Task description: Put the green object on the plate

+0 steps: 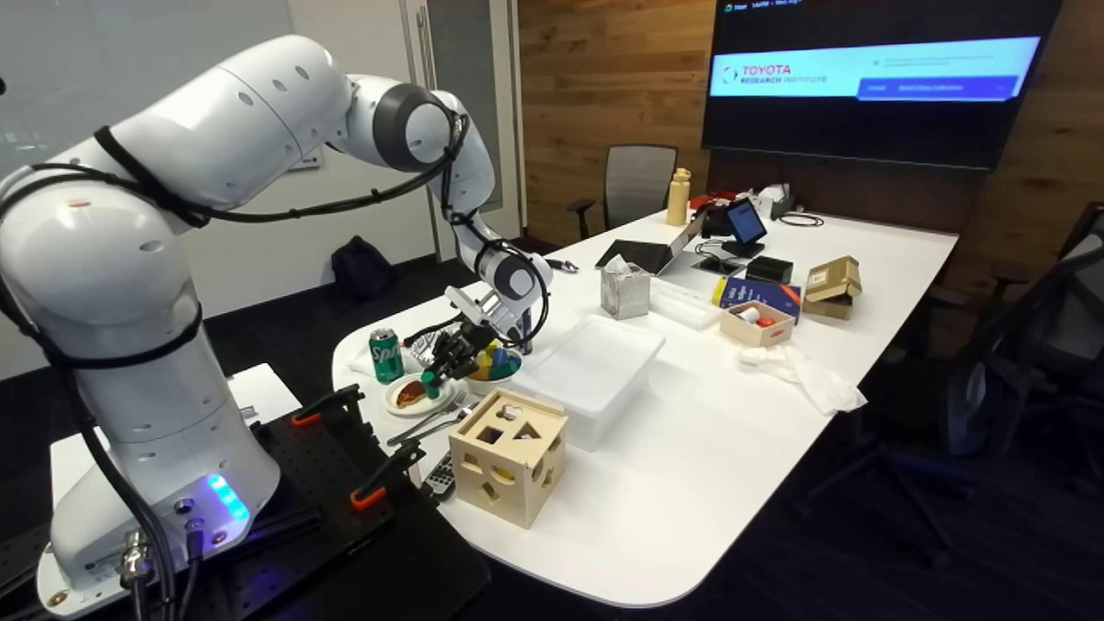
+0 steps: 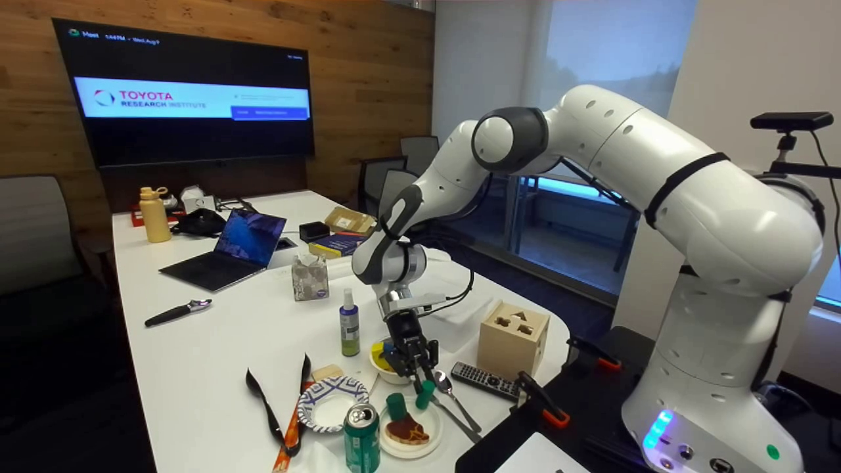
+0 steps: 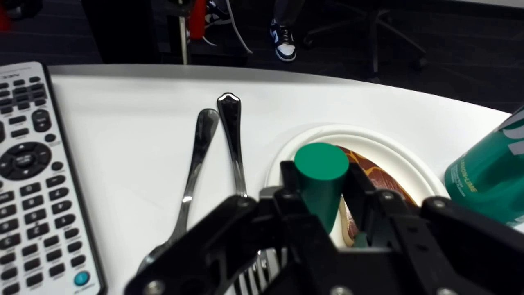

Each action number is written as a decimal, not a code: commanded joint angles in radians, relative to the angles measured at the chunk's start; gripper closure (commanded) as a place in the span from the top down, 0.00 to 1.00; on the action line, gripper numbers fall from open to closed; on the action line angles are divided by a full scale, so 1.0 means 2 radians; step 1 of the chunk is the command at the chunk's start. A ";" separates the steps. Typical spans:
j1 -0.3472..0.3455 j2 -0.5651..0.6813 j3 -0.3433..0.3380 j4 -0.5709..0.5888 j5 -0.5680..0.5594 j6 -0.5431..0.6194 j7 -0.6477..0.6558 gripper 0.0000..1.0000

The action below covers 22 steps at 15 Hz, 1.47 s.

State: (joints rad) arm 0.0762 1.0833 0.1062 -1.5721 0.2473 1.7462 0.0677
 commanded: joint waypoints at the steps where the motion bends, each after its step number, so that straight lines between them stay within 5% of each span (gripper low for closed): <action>1: 0.009 0.011 -0.004 0.028 -0.012 -0.024 0.008 0.08; 2: 0.007 0.013 -0.004 0.031 -0.011 -0.023 0.007 0.39; 3: 0.006 0.014 -0.002 0.032 -0.009 -0.022 0.006 0.60; 5: 0.004 0.016 0.000 0.036 -0.007 -0.022 0.001 0.64; 10: 0.001 0.012 0.002 0.033 -0.004 -0.012 -0.004 0.99; 16: 0.002 -0.010 -0.001 0.016 -0.007 0.005 -0.004 1.00; 22: 0.026 -0.106 0.003 -0.059 -0.041 0.055 -0.022 1.00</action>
State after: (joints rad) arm 0.0949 1.0210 0.1121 -1.5471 0.2078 1.7790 0.0497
